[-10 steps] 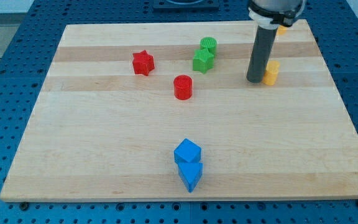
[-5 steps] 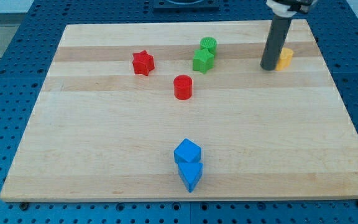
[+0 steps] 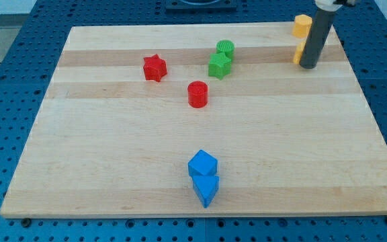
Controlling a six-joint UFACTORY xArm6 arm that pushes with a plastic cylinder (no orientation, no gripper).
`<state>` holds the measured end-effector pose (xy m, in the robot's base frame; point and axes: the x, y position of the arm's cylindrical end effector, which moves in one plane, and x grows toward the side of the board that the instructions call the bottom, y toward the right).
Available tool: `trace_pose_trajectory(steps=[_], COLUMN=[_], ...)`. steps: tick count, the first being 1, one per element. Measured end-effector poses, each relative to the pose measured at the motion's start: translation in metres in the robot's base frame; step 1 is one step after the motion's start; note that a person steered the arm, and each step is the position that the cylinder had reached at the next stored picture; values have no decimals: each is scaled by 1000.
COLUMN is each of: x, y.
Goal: Push the yellow heart into the yellow hexagon
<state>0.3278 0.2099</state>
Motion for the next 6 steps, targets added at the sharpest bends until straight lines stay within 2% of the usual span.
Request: trace_pose_trajectory(steps=[4, 5, 6], x=[-64, -58, -10], y=[1, 2, 2])
